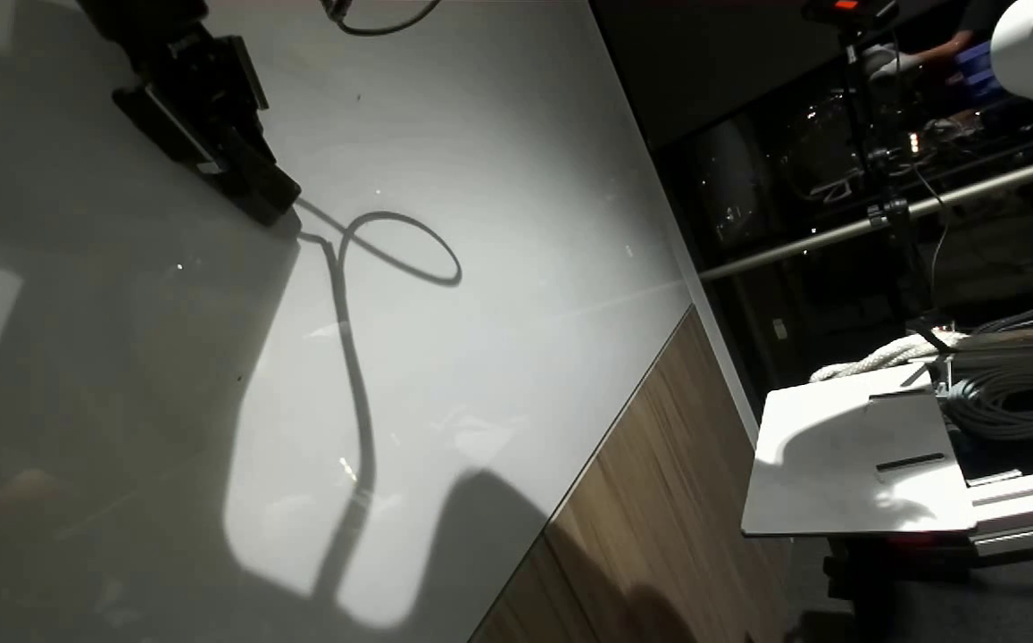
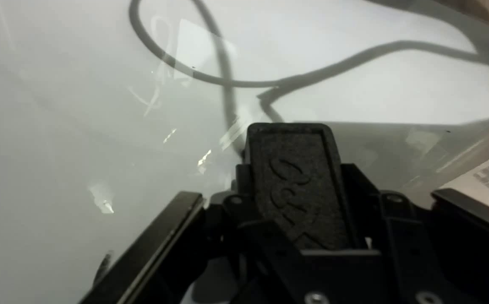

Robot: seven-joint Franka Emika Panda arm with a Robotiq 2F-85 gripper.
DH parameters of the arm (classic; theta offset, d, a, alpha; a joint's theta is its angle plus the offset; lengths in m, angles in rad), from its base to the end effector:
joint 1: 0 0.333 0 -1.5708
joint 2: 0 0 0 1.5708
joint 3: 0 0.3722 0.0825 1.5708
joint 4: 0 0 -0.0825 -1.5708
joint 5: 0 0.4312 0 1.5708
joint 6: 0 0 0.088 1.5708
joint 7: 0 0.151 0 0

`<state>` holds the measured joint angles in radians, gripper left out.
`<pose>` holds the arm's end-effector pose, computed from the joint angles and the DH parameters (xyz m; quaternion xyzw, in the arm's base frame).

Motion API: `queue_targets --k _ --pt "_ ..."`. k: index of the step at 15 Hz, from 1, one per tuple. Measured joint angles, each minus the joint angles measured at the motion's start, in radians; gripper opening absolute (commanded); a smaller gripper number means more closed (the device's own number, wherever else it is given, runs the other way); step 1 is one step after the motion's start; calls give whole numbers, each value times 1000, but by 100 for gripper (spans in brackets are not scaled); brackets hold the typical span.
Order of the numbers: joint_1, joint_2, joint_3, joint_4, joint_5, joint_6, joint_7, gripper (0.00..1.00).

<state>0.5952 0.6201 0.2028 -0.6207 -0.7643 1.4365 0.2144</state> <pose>0.6599 0.4120 0.7089 0.9328 0.1649 0.2236 0.2298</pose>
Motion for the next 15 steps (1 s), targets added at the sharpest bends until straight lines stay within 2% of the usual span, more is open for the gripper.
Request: queue_targets --k 3,8,11,15 --pt "20 6 -68 27 36 -23 -33 29" --pt "2 -2 -180 137 52 -109 -130 29" --pt "-45 -34 -228 183 67 -124 -177 29" --pt "-121 -77 -241 171 142 -125 -182 29"
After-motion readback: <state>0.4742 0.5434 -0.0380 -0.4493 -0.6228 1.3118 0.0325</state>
